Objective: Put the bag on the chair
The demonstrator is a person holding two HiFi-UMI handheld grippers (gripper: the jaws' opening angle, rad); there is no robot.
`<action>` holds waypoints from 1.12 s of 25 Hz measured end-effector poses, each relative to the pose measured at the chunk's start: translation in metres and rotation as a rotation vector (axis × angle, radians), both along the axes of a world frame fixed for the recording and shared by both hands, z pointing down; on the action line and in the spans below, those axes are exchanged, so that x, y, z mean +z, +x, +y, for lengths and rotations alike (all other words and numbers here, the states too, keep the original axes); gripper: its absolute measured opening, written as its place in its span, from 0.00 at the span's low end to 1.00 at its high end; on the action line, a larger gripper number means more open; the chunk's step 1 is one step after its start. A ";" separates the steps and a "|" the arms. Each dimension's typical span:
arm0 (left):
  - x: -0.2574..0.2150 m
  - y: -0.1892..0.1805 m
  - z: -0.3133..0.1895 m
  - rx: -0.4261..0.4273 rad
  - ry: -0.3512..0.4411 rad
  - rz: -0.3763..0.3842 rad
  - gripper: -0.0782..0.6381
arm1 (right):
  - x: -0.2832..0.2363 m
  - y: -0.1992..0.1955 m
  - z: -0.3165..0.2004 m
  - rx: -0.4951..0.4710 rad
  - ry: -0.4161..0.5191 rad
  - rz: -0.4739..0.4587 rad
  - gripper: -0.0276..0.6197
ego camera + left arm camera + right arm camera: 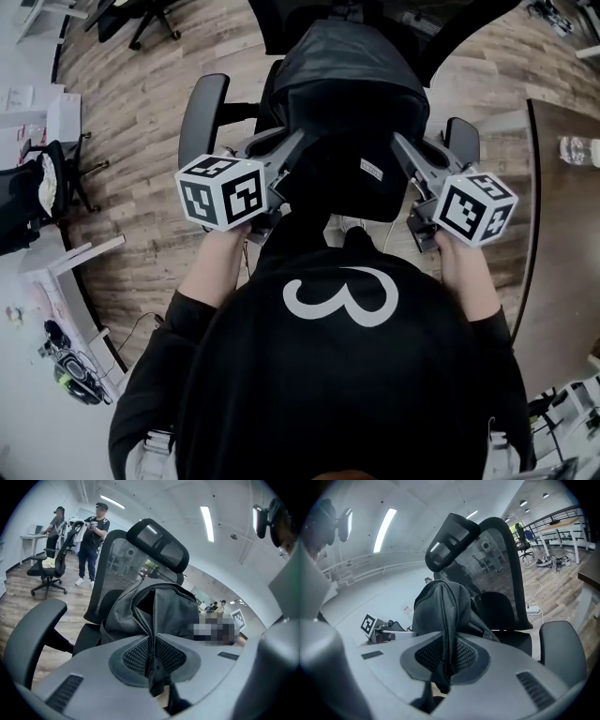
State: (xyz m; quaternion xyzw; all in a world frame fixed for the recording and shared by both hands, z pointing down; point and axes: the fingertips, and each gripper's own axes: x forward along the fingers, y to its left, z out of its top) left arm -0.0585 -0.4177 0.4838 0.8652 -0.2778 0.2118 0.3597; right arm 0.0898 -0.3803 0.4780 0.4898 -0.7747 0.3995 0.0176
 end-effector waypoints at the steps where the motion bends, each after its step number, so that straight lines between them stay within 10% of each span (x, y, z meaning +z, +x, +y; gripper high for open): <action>1: 0.004 0.000 -0.004 0.005 -0.004 0.001 0.19 | 0.004 0.000 -0.003 0.010 -0.003 0.001 0.12; 28: 0.087 0.000 -0.036 0.046 -0.061 0.015 0.18 | 0.087 -0.001 -0.030 0.121 -0.049 0.052 0.12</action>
